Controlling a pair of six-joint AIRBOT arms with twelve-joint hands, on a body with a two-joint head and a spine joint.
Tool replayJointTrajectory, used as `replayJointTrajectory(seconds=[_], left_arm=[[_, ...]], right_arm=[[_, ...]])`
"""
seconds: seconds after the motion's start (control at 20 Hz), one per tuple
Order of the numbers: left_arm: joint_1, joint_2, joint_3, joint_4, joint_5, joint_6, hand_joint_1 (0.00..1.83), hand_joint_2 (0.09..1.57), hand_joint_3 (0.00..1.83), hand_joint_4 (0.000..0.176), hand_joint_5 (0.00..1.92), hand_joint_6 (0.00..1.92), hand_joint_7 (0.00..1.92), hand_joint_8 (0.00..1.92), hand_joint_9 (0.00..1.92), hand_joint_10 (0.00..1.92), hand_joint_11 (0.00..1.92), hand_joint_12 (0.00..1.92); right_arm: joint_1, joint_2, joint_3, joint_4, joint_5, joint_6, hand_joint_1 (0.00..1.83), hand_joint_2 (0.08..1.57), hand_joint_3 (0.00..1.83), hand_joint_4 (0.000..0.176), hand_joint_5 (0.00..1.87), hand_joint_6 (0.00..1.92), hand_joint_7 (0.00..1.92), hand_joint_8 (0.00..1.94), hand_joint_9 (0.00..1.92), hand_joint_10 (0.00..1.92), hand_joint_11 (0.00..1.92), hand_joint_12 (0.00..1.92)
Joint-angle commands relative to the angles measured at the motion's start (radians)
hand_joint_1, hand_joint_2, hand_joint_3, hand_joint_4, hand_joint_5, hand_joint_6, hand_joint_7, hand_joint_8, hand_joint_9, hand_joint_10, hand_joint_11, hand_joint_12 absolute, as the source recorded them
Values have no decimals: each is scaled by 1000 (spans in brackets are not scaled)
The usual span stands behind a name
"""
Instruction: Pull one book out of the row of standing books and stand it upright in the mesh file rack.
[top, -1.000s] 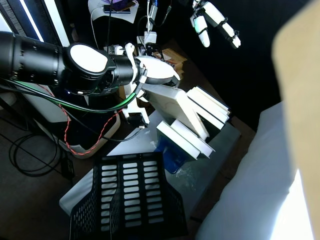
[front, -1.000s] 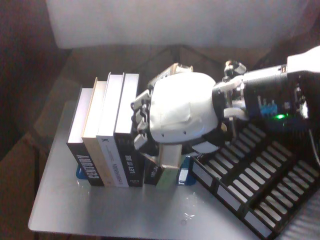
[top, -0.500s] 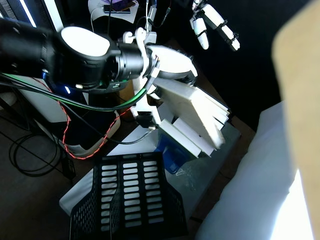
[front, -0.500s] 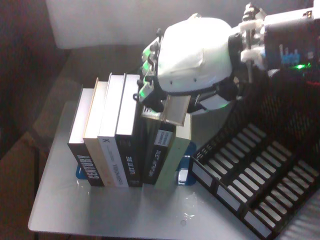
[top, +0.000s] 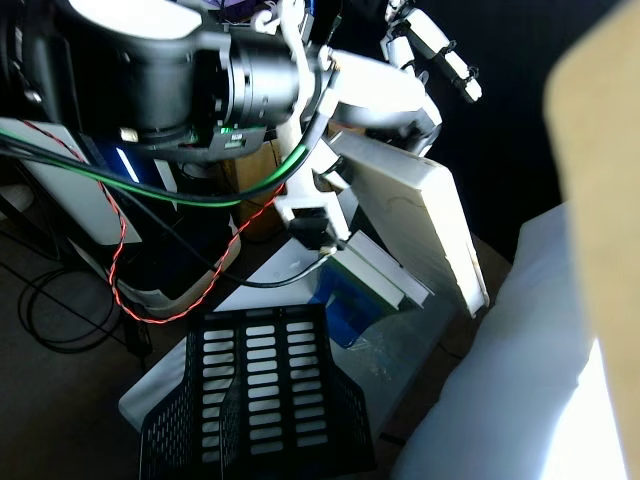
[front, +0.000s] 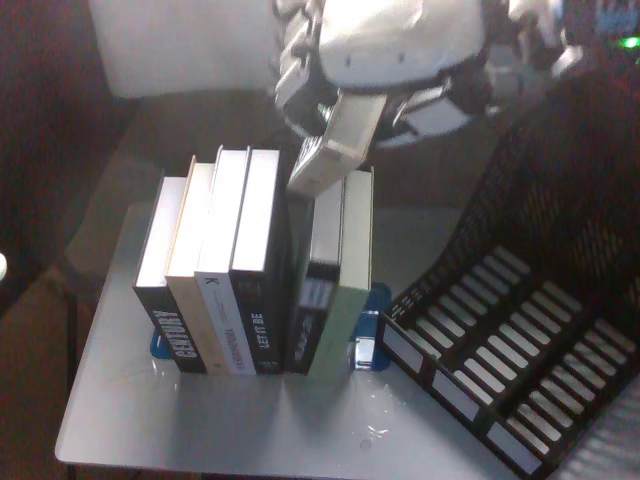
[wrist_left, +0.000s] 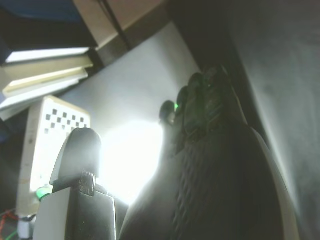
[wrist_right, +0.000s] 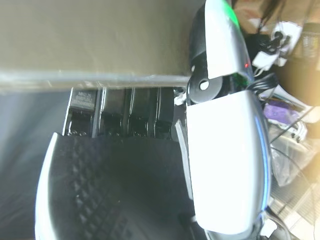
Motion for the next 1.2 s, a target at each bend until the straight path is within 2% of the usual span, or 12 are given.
replayJointTrajectory(seconds=[0.0,0.05,0.1,0.2,0.4,0.65,0.75,0.9,0.95,1.0,1.1,1.15], left_arm=[[-14,2,12,-16,-119,0,484,1342,0,61,73,6,0,0,0,0,0,0],[-22,2,13,-9,-113,2,460,1344,0,67,67,3,0,0,0,0,0,0],[-25,2,14,-6,-110,3,458,1349,2,67,60,0,0,0,0,0,0,0],[-25,1,15,-5,-111,2,436,1353,3,70,52,1,0,0,0,0,0,0],[-27,1,17,-2,-110,1,487,1343,0,50,71,7,0,0,0,0,0,0],[-38,0,17,9,-99,3,490,1331,0,62,70,4,0,0,0,0,0,0],[-38,1,16,10,-97,2,514,1328,0,57,70,3,0,0,0,0,0,0],[-38,1,16,12,-97,1,516,1328,0,58,65,2,0,0,0,0,0,0],[-38,1,16,14,-94,1,524,1327,0,58,62,2,0,0,0,0,0,0],[-38,1,16,14,-92,1,540,1321,0,55,67,3,0,0,0,0,0,0],[-39,2,16,16,-89,-1,538,1329,0,49,58,1,0,0,0,0,0,0],[-39,2,16,16,-89,-2,523,1335,2,49,50,1,0,0,0,0,0,0]], right_arm=[[28,21,5,34,-18,-6,1161,1254,3,0,810,1361,649,1444,409,1499,125,1921],[48,33,4,35,-21,-7,1194,1250,0,0,793,1173,706,1618,658,1837,575,1921],[66,37,7,34,-24,-7,1190,1265,5,0,747,1170,703,1701,749,1904,729,1921],[97,37,17,21,-39,-7,1166,1273,1,0,801,1208,608,1693,384,1877,173,1921],[151,46,29,30,-48,-7,1195,1233,0,0,840,1262,707,1424,487,1595,7,1921],[248,128,-29,-36,-93,-10,1337,1208,0,0,824,1248,817,1259,661,1543,164,1921],[270,158,-59,-84,-115,-10,1186,1195,0,4,836,1206,844,1310,665,1519,126,1921],[276,190,-81,-114,-130,-9,1330,1212,7,0,812,1142,819,1350,660,1637,305,1921],[278,201,-87,-162,-134,30,1216,1209,8,0,837,1134,787,1450,628,1684,321,1921],[283,208,-90,-211,-133,74,1217,1193,1,0,867,1050,833,1453,747,1805,559,1921],[300,233,-104,-291,-133,141,1214,1187,0,0,900,1005,821,1466,696,1818,514,1921],[313,249,-114,-335,-133,174,1204,1182,0,0,934,1030,795,1409,588,1679,303,1921]])
